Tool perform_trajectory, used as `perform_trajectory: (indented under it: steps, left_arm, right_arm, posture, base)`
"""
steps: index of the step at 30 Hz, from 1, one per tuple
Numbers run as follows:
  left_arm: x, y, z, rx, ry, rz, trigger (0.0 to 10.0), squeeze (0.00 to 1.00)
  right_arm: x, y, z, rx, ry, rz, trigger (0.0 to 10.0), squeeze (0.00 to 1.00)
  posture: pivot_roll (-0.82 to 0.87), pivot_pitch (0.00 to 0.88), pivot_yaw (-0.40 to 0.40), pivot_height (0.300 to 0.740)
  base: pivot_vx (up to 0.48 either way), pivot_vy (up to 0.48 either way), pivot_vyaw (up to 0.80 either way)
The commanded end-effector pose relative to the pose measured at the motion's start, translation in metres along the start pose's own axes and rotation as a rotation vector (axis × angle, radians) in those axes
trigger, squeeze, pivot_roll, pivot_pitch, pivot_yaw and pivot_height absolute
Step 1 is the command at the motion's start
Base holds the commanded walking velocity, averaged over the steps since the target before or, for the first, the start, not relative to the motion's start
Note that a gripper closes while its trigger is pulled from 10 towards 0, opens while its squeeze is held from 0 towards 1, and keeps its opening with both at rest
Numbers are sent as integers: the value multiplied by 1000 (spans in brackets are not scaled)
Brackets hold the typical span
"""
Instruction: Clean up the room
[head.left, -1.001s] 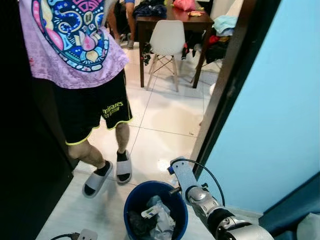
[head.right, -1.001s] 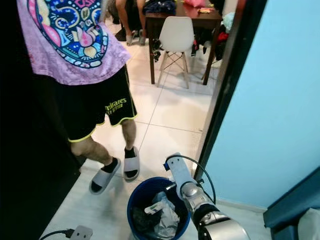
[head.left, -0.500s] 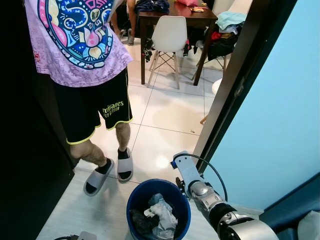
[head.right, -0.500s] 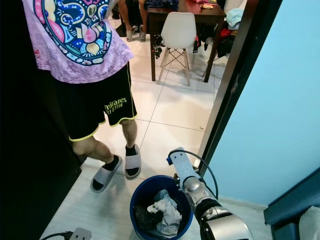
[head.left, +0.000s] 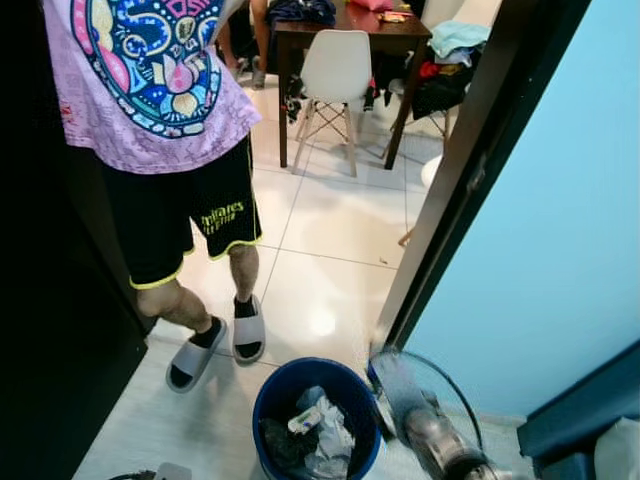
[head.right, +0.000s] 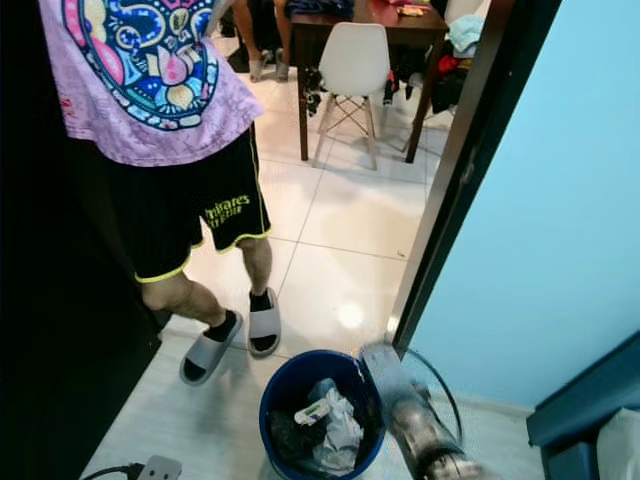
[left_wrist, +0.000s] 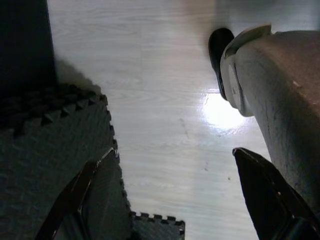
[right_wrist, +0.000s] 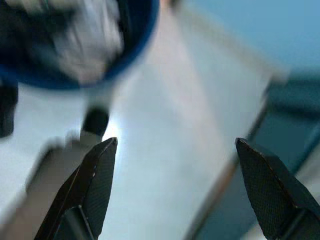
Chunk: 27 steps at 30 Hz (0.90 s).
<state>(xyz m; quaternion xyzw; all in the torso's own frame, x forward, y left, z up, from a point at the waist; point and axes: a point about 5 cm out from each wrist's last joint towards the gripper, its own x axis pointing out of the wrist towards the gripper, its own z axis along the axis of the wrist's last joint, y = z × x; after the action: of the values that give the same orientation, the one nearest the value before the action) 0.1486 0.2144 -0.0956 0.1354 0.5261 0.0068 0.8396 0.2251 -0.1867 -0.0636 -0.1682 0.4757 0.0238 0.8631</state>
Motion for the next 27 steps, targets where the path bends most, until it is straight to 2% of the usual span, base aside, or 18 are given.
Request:
perform_trajectory:
  steps: [1, 4, 7, 17, 25, 27]
  left_arm:
    - [-1, -8, -6, -8, 25, -28, 10000, 0]
    - [0, -9, -3, 7, 25, -32, 10000, 0]
    - [0, -9, -3, 11, 23, -32, 10000, 0]
    - [0, -10, -1, 30, 21, -35, 10000, 0]
    - [0, -12, 0, 32, 22, -41, 10000, 0]
    - [0, -14, 1, 29, 20, -43, 10000, 0]
  right_arm:
    - [0, 1, -3, 40, 14, 1, 10000, 0]
    - [-2, -5, -30, 101, 88, -20, 10000, 0]
    - [-2, -7, -36, 116, 102, -23, 10000, 0]
    - [-3, -7, -40, 91, 102, -11, 10000, 0]
    - [-2, -3, -34, 109, 87, 0, 10000, 0]
    - [-2, -5, -27, 127, 66, -8, 10000, 0]
  posture:
    - [45, 112, -40, 740]
    - [39, 100, -36, 740]
    - [37, 96, -35, 740]
    - [28, 88, -32, 740]
    - [26, 85, -33, 740]
    - [26, 83, -35, 740]
  base:
    - [-262, 0, 0]
    - [-304, 0, 0]
    - [-318, 0, 0]
    - [-348, 0, 0]
    - [-362, 0, -763]
    - [-345, 0, -759]
